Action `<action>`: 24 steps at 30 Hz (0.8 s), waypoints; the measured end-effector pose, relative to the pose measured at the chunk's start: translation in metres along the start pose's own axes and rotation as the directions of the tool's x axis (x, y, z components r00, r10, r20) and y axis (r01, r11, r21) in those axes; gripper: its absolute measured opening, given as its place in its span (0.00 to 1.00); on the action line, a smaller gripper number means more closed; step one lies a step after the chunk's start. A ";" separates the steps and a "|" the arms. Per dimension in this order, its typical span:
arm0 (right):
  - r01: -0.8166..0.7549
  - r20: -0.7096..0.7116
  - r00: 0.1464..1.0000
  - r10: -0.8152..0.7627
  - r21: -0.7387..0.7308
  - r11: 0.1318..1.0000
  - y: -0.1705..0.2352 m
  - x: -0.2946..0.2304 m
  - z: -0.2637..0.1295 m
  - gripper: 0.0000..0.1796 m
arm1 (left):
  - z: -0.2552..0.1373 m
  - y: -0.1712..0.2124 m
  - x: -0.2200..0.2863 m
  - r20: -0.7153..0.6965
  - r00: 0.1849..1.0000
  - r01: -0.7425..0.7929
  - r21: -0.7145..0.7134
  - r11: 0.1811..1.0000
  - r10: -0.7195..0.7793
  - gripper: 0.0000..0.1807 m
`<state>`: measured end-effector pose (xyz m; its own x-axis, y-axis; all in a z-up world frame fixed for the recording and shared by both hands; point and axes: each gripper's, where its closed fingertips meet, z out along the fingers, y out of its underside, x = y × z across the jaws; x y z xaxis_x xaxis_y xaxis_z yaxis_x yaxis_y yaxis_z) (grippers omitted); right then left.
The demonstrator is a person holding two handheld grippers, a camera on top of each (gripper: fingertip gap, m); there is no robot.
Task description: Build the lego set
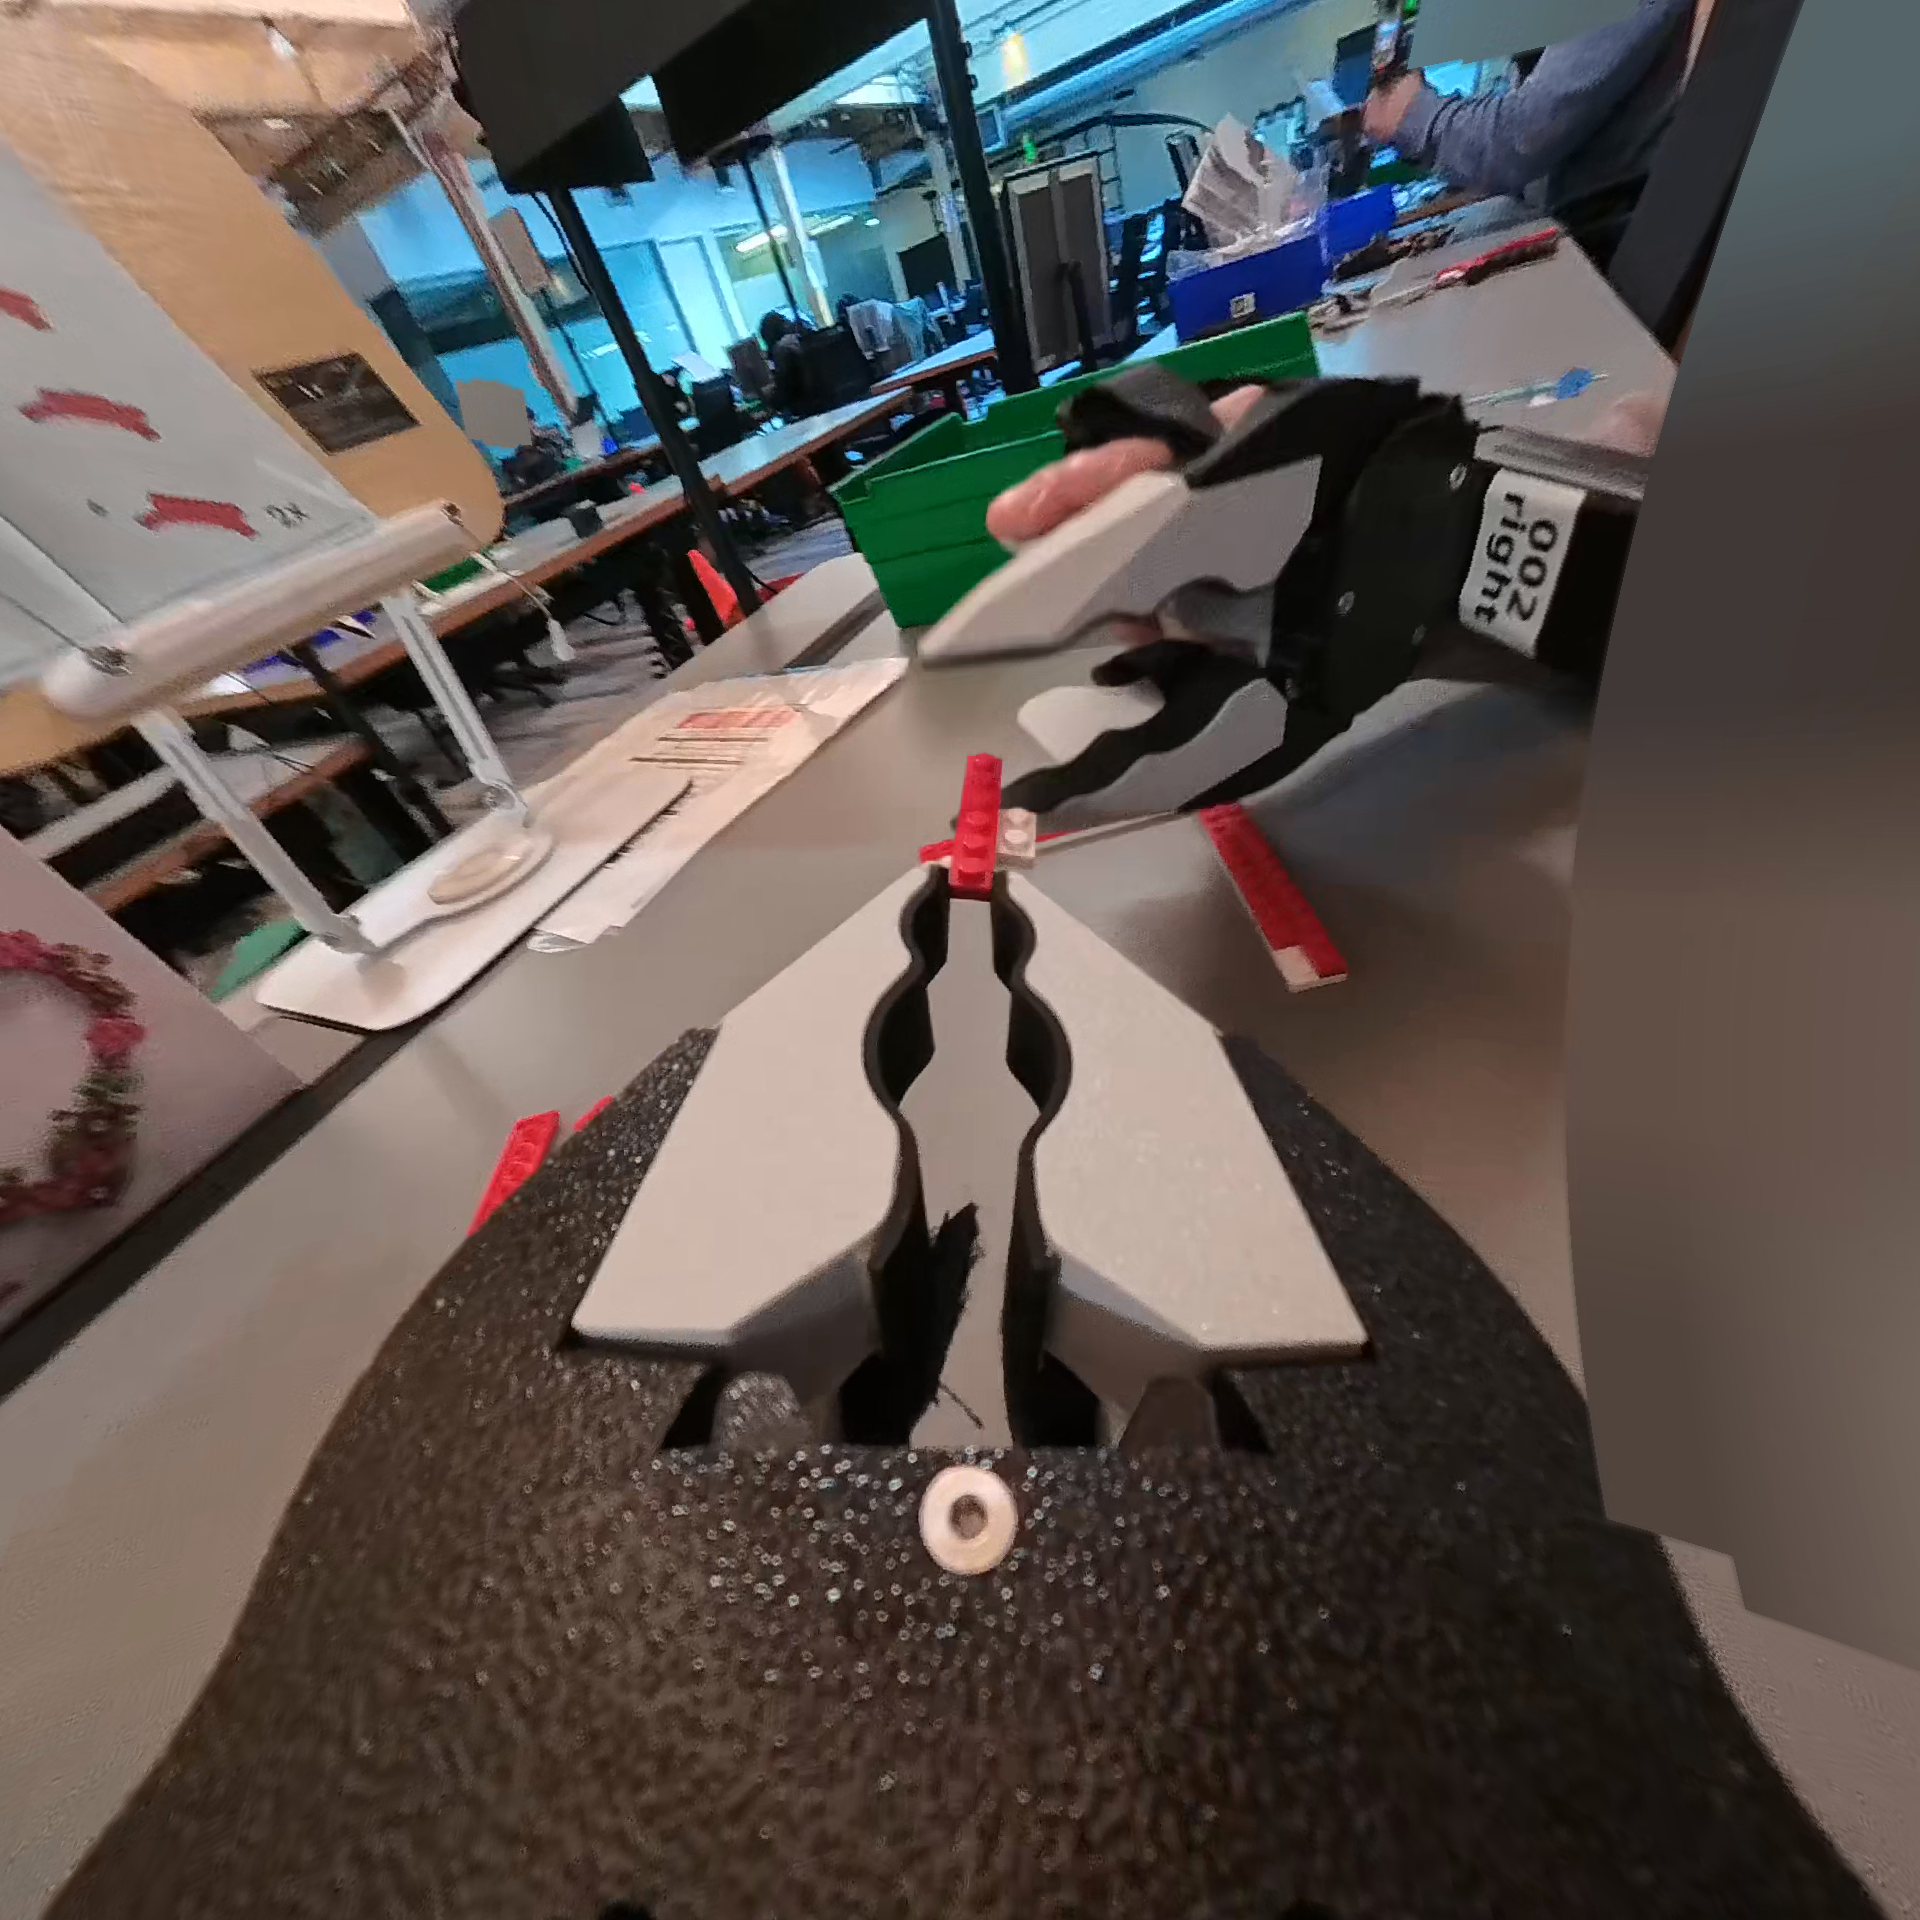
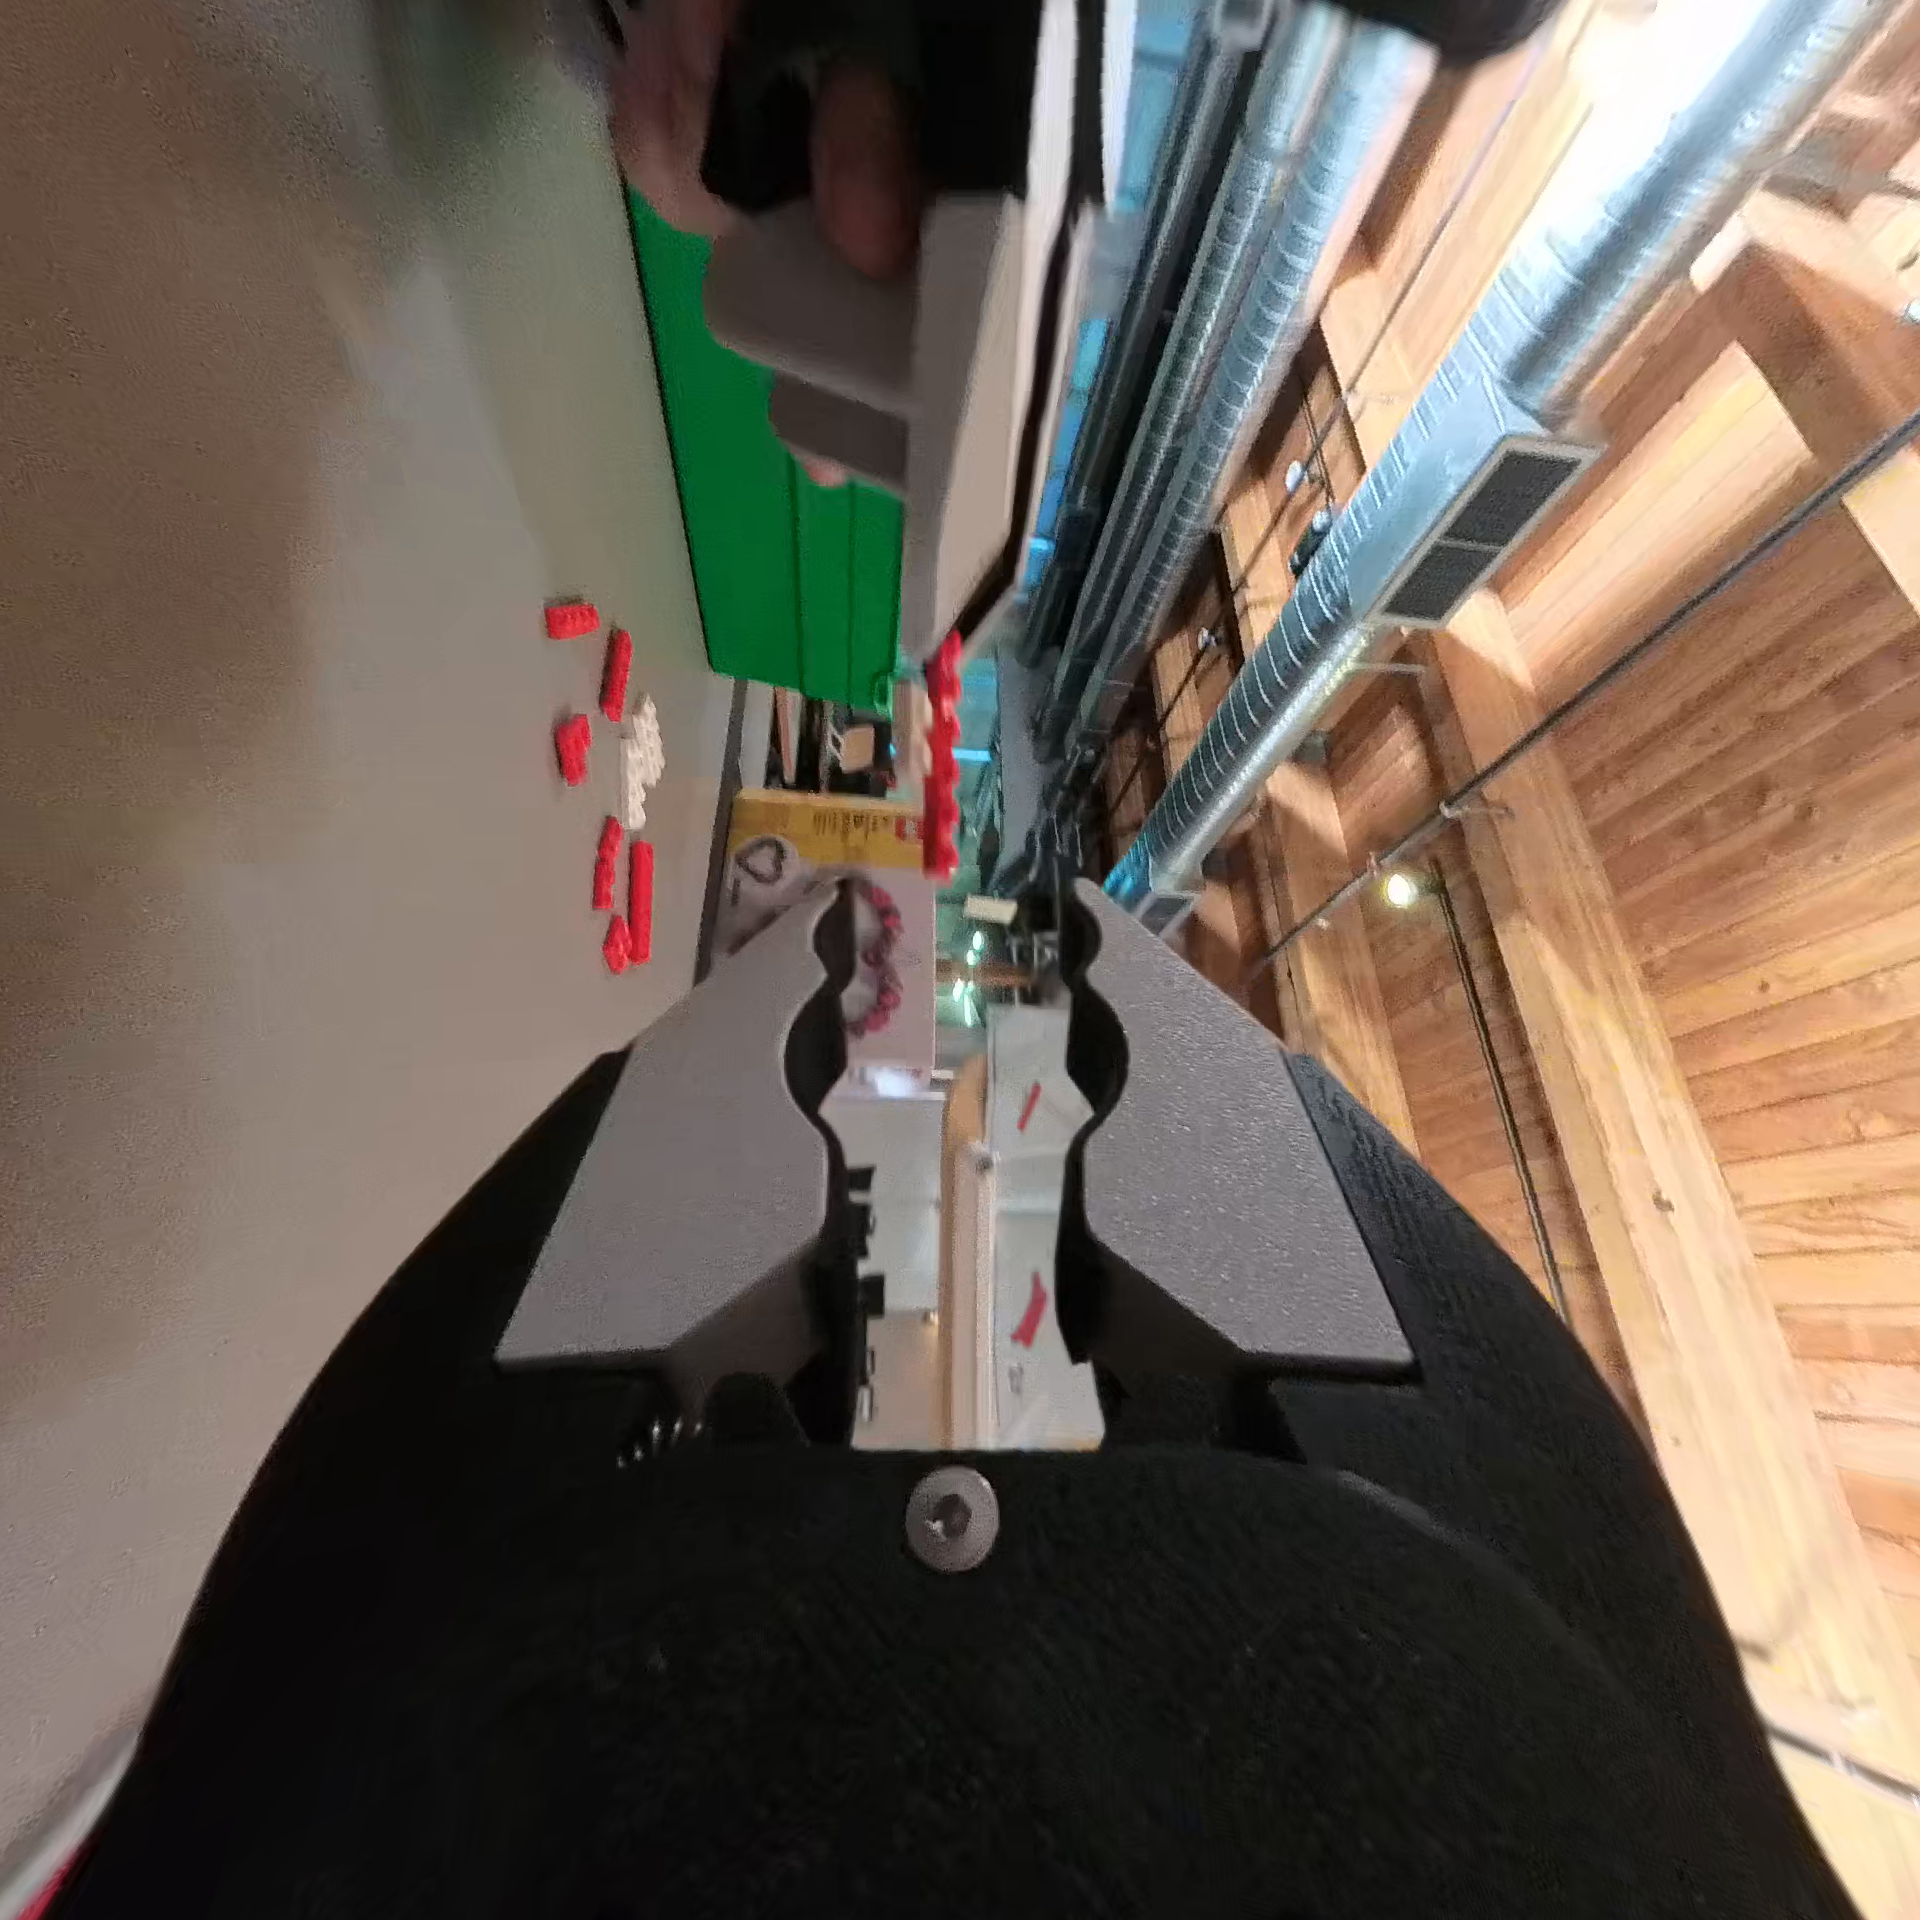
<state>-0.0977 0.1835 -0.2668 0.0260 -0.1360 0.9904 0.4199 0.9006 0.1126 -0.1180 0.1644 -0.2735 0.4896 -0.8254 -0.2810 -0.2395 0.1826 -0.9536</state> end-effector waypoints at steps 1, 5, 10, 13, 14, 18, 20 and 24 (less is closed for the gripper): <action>-0.008 -0.012 1.000 0.007 -0.031 0.999 0.009 0.003 -0.003 0.23 | -0.001 -0.001 -0.002 0.018 1.000 -0.022 0.004 1.000 0.022 0.03; -0.233 -0.119 0.969 0.216 -0.154 0.960 0.059 0.018 -0.031 0.24 | -0.007 -0.004 -0.012 0.082 0.993 -0.085 0.015 0.996 0.083 0.03; -0.599 -0.371 0.780 0.504 -0.209 0.773 0.132 0.028 -0.081 0.22 | -0.005 -0.003 -0.010 0.087 0.990 -0.115 0.012 0.993 0.114 0.03; -0.751 -0.514 0.619 0.594 -0.163 0.640 0.165 0.032 -0.101 0.23 | -0.003 -0.001 -0.007 0.077 0.990 -0.118 0.003 0.993 0.118 0.03; -0.782 -0.539 0.579 0.612 -0.153 0.605 0.174 0.029 -0.105 0.23 | -0.002 -0.001 -0.006 0.065 0.992 -0.111 0.003 0.994 0.110 0.03; -0.850 -0.624 0.475 0.620 -0.144 0.507 0.200 0.026 -0.116 0.24 | -0.001 0.001 0.002 -0.004 0.998 -0.056 -0.003 0.998 0.056 0.03; -0.865 -0.643 0.444 0.624 -0.126 0.486 0.204 0.027 -0.121 0.24 | -0.001 0.007 0.002 -0.024 1.000 -0.018 -0.036 0.999 0.017 0.03; -0.870 -0.638 0.434 0.635 -0.115 0.479 0.203 0.027 -0.121 0.23 | 0.002 0.025 0.005 -0.060 0.998 0.028 -0.135 0.990 -0.036 0.03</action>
<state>0.0982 0.3126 -0.2273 0.8573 0.2495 0.4503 0.2830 0.5024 -0.8171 -0.1191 0.1658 -0.2986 0.4465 -0.8621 -0.2394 -0.3368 0.0859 -0.9377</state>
